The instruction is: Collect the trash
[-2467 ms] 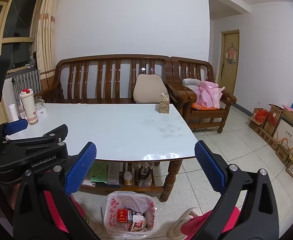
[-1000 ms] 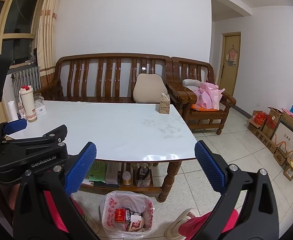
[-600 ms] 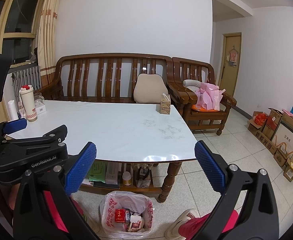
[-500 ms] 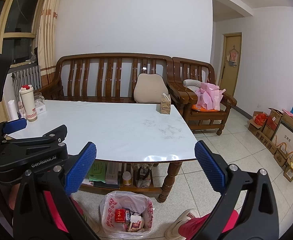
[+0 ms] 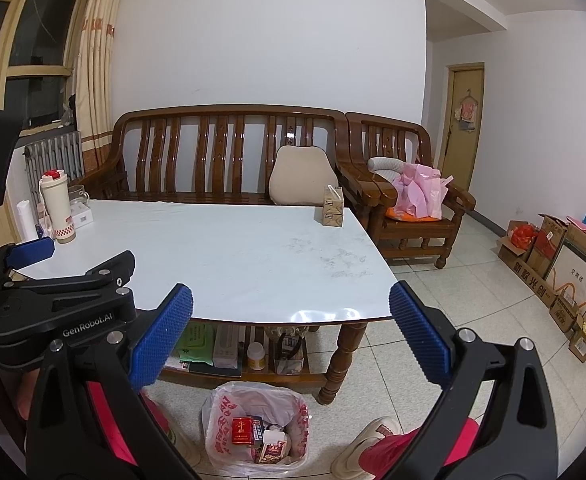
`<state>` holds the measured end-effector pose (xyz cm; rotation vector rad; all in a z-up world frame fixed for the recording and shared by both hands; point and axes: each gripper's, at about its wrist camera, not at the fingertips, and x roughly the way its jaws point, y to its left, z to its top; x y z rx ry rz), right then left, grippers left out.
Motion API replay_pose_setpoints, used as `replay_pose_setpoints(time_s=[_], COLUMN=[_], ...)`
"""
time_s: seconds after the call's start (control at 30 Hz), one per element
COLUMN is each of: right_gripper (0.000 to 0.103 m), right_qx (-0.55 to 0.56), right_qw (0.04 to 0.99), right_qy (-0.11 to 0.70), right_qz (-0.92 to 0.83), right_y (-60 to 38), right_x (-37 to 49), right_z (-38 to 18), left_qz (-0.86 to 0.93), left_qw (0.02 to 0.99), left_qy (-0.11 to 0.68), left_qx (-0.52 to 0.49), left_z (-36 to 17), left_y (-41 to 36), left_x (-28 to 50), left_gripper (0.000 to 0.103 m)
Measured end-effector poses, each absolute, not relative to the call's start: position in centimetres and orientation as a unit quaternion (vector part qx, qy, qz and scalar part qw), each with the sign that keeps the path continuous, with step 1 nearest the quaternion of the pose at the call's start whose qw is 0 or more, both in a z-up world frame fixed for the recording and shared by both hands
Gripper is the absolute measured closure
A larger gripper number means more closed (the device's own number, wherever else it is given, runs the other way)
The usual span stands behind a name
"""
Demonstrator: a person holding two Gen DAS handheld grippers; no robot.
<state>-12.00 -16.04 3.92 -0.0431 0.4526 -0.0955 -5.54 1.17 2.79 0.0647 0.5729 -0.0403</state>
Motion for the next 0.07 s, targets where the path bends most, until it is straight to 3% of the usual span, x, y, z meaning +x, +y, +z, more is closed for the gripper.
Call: replay_pose_setpoints(time_s=[0.07], right_gripper=[0.007], right_qx=[-0.020], right_qw=[0.973], right_qy=[0.225], right_qz=[-0.046], right_y=[-16.08], right_x=[-11.98], right_z=[3.92], left_qz=[-0.018], left_qw=[0.959], left_qy=[0.282], left_qx=[0.037], left_z=[2.76], left_y=[1.09], left_x=[-5.50], left_gripper=[0.008])
